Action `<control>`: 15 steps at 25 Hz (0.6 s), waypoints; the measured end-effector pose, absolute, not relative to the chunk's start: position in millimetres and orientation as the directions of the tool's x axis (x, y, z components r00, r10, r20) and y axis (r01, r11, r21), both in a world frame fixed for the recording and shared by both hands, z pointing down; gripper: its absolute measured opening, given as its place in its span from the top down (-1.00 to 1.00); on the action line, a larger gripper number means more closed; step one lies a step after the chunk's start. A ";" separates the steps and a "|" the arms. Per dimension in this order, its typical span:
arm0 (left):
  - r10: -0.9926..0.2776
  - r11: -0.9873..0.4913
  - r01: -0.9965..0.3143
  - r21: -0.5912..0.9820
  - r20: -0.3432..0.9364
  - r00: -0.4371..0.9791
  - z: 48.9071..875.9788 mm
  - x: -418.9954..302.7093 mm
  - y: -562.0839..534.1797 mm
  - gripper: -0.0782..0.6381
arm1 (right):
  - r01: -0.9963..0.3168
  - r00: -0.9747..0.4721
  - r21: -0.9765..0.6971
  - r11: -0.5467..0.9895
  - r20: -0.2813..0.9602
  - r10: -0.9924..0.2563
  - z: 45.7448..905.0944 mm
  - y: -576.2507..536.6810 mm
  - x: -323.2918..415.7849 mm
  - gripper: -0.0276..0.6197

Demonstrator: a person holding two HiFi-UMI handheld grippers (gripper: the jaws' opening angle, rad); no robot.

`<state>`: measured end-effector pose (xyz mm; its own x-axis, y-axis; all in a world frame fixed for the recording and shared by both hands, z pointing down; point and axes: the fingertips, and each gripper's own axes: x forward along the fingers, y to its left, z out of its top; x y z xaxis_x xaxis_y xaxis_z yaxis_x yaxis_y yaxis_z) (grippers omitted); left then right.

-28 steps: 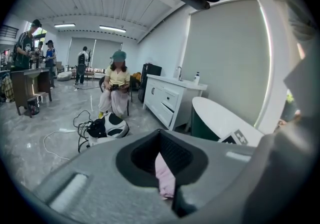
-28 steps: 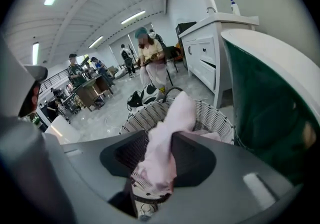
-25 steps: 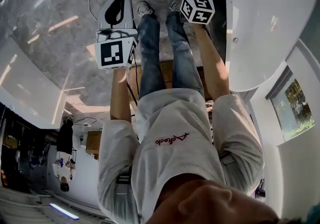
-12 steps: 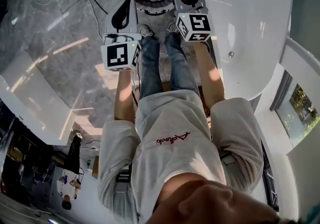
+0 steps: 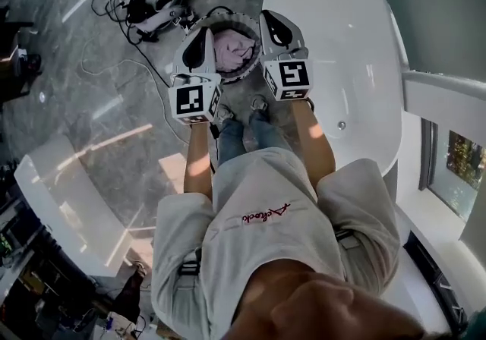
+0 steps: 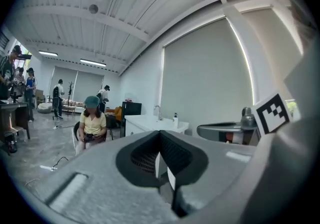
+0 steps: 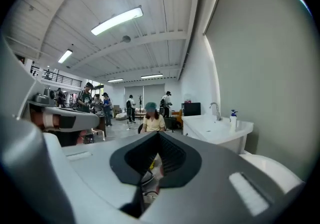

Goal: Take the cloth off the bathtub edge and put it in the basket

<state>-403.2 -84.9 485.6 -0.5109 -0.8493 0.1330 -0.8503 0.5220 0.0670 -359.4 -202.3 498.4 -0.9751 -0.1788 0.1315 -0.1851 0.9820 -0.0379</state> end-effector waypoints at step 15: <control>-0.976 0.213 -0.976 0.049 0.059 -0.210 410.4 -303.8 -204.6 0.78 | -0.513 -0.856 -0.029 0.858 0.097 -0.508 422.5 -307.4 -193.9 0.90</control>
